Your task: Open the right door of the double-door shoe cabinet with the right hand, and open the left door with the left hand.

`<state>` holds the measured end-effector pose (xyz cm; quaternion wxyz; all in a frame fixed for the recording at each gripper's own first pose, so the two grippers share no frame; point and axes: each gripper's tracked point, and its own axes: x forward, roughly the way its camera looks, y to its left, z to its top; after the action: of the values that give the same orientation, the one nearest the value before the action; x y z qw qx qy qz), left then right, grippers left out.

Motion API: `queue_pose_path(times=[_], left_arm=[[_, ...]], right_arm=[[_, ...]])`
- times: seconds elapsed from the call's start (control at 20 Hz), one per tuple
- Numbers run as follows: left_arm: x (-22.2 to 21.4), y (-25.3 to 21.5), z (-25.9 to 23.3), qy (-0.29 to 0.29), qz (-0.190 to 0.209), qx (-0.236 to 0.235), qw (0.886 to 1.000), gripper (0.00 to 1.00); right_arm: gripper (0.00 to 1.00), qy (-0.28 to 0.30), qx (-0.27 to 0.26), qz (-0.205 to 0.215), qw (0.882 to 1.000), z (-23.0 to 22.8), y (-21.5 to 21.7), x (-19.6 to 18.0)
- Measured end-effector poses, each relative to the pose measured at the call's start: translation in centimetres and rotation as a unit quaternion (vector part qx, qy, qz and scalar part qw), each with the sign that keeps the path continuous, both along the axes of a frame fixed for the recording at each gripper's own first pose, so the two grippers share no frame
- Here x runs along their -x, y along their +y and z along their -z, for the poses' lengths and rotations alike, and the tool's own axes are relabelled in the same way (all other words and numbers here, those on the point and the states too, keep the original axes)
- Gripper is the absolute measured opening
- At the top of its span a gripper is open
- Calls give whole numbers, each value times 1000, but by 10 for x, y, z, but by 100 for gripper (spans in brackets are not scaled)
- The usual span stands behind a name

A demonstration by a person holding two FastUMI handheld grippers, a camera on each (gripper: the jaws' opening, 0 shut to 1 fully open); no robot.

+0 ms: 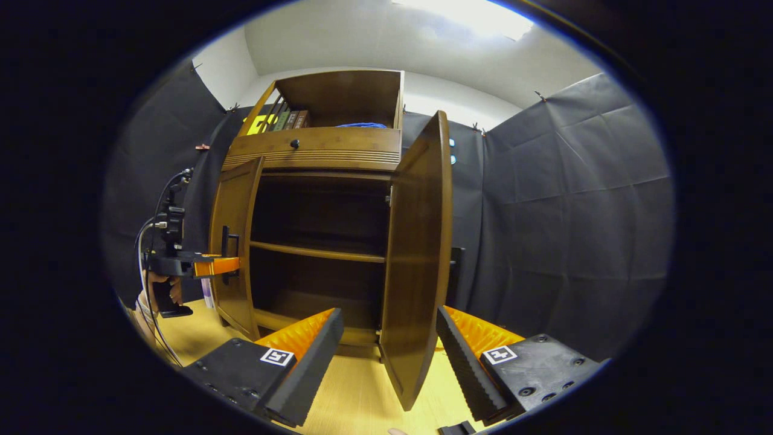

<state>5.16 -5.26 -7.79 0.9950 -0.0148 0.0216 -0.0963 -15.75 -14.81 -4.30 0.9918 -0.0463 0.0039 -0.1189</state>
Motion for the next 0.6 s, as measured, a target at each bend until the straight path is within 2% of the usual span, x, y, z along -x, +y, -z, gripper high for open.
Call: queue_pose_path(times=[0.1, 0.2, 0.6], left_arm=[[13, 6, -1, -3, 2, 4, 1000, 30], [26, 14, -1, -4, -3, 0, 1000, 30], [72, 52, -4, -11, -38, -5, 999, 29]], right_arm=[[99, 3, 0, -11, 1000, 2, 12, -4], [97, 6, 0, -21, 1000, 5, 21, -9], [96, 25, -11, -76, 997, 24, 60, -31]])
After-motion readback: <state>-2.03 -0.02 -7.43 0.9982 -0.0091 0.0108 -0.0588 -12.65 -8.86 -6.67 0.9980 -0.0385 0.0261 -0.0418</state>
